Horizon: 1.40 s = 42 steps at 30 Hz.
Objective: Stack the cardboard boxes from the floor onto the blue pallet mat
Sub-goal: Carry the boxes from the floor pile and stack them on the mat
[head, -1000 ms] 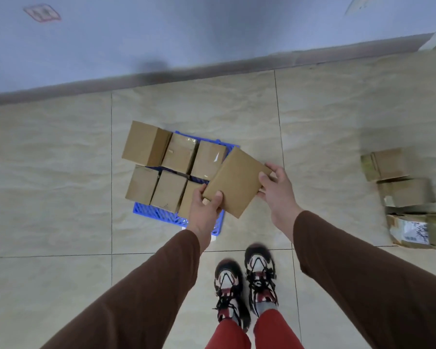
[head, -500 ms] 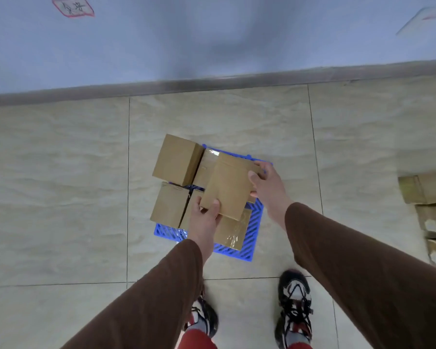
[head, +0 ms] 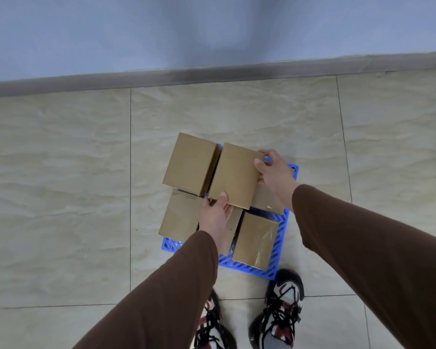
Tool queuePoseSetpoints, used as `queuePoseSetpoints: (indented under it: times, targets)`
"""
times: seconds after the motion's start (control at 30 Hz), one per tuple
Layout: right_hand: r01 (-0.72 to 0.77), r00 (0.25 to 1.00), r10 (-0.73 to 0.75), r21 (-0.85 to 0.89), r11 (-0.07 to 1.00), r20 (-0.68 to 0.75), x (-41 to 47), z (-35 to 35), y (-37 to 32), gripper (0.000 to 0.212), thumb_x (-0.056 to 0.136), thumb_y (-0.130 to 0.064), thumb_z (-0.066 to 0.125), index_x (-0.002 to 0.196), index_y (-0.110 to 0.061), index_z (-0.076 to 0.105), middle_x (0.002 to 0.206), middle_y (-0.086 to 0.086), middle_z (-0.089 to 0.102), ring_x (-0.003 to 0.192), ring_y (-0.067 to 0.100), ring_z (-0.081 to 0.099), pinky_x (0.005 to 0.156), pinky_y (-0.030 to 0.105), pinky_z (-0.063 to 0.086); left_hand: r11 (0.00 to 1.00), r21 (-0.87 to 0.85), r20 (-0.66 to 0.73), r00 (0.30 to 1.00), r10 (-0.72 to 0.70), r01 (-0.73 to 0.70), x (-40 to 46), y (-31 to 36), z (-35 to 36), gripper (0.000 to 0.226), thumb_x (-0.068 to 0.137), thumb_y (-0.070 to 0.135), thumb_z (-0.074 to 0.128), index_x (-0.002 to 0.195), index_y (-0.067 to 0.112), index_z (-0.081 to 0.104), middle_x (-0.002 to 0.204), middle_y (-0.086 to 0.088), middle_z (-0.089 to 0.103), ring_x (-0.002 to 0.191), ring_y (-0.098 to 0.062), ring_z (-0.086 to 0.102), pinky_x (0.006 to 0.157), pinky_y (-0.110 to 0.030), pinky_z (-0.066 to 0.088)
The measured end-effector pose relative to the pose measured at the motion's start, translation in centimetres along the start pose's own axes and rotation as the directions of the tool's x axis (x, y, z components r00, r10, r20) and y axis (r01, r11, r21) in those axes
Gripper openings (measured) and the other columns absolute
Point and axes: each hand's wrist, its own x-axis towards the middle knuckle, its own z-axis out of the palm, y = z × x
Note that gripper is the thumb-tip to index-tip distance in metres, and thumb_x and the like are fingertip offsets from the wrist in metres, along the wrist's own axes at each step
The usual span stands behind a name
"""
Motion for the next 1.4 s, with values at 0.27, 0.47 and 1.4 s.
queuePoseSetpoints:
  times: [0.27, 0.47, 1.4]
  targets:
    - [-0.022, 1.0, 0.022, -0.033, 0.999, -0.006, 0.8, 1.2, 0.4, 0.038, 0.105, -0.027, 0.053, 0.142, -0.028, 0.048, 0.119, -0.002, 0.06, 0.089, 0.012, 0.062, 0.094, 0.04, 0.058, 1.0, -0.002, -0.014, 1.0, 0.011, -0.011, 1.3, 0.0, -0.5, 0.034, 0.1, 0.013, 0.06, 0.132, 0.004, 0.051, 0.127, -0.013, 0.066, 0.116, -0.023, 0.067, 0.106, -0.036, 0.05]
    - [-0.027, 1.0, 0.027, -0.047, 0.999, 0.008, 1.1, 1.5, 0.6, 0.045, 0.106, -0.021, 0.05, 0.15, -0.028, 0.041, 0.111, -0.006, 0.06, 0.098, 0.015, 0.065, 0.092, 0.036, 0.057, 1.0, 0.005, -0.039, 0.999, 0.007, -0.007, 1.8, 0.1, -0.4, 0.047, 0.102, 0.015, 0.057, 0.144, 0.001, 0.043, 0.127, -0.012, 0.065, 0.114, -0.022, 0.066, 0.098, -0.03, 0.052]
    - [-0.035, 0.797, 0.238, 0.351, 0.936, -0.555, -24.0, -20.6, 15.0, 0.029, 0.102, -0.022, 0.052, 0.13, -0.021, 0.056, 0.129, -0.006, 0.059, 0.107, 0.01, 0.058, 0.089, 0.027, 0.042, 0.47, 0.786, 0.294, 0.911, 0.289, -0.402, -17.2, -9.8, 9.6, 0.054, 0.095, 0.031, 0.064, 0.145, 0.02, 0.048, 0.13, -0.007, 0.057, 0.111, -0.019, 0.058, 0.1, -0.032, 0.045]
